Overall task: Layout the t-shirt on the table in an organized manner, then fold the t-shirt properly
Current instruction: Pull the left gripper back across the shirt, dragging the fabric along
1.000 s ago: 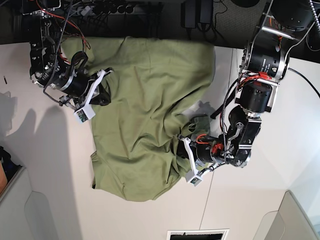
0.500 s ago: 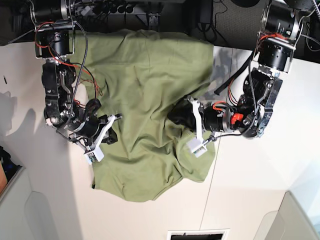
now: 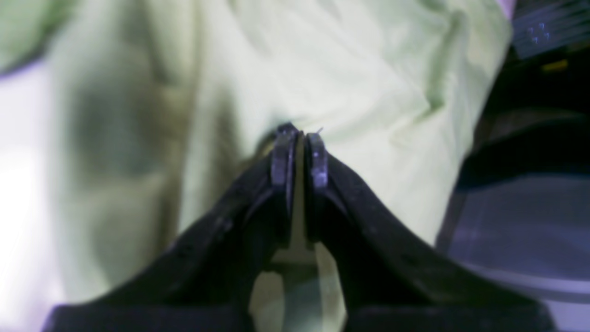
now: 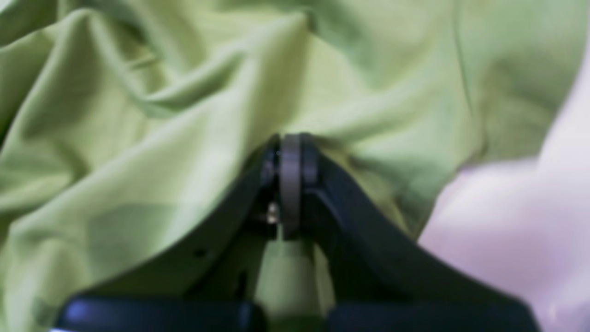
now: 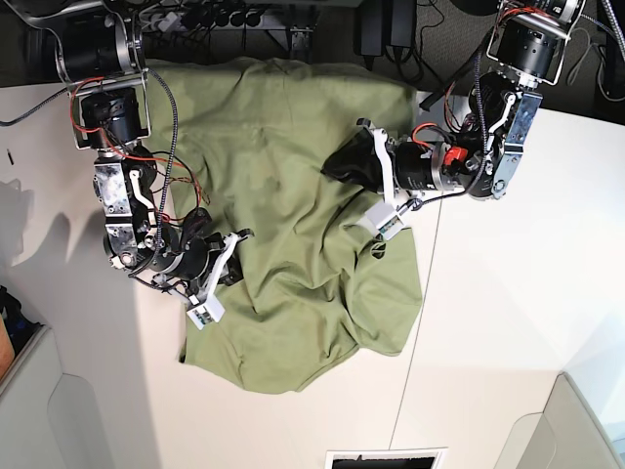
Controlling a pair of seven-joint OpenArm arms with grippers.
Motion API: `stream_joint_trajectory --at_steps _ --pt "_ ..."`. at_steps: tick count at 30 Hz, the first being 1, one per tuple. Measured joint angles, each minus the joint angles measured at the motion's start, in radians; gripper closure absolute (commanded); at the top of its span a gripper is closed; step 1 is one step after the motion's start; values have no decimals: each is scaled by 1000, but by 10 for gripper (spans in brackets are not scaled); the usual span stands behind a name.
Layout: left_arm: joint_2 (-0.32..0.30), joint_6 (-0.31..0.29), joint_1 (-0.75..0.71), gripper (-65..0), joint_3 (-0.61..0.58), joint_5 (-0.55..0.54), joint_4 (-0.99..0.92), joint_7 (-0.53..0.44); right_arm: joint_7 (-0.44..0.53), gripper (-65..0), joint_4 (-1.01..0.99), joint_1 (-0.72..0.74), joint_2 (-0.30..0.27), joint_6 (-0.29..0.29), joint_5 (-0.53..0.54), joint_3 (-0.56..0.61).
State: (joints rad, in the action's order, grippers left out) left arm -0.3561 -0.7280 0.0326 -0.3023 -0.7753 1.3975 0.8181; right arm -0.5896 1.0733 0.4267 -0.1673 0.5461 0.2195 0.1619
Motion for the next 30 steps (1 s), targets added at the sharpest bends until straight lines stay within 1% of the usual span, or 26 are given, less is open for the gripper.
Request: stream_joint_trajectory --at_steps 3,6,11,15,18,21,22,23,24,26,27,30 --pt "7 -14 57 -60 -2 37 -61 -20 -24 0 2 -2 -40 9 80 54" --pt "7 -18 144 -60 -1 104 -140 -40 -58 0 16 -19 -74 9 153 74" --pt "6 -10 287 -60 2 181 -314 -116 -81 0 129 -134 -108 6 220 72" --pt "21 5 395 -60 1 256 -426 -151 -94 0 275 -261 -115 5 253 73" --pt "64 20 462 -60 0 291 -483 -141 -108 0 384 -351 -109 7 256 74" --pt "97 29 494 -60 -26 306 -501 -129 -130 0 472 -402 -107 7 238 78" --pt "103 29 502 -60 -45 298 -501 -106 -143 0 494 -408 -107 2 230 78" --pt "104 31 514 -60 -68 268 -501 -69 -152 0 512 -410 -107 -8 220 77" --pt "103 32 527 -61 -89 232 -501 -22 -153 0 528 -409 -107 -20 200 72" --pt "90 32 545 -61 -116 145 -485 84 -152 0 539 -395 -107 -23 171 44" --pt "78 35 544 -61 -118 94 -465 116 -148 0 540 -380 -107 -27 158 24" --pt "17 35 536 -61 -122 -32 -372 157 -116 0 539 -330 -110 -34 125 -35"
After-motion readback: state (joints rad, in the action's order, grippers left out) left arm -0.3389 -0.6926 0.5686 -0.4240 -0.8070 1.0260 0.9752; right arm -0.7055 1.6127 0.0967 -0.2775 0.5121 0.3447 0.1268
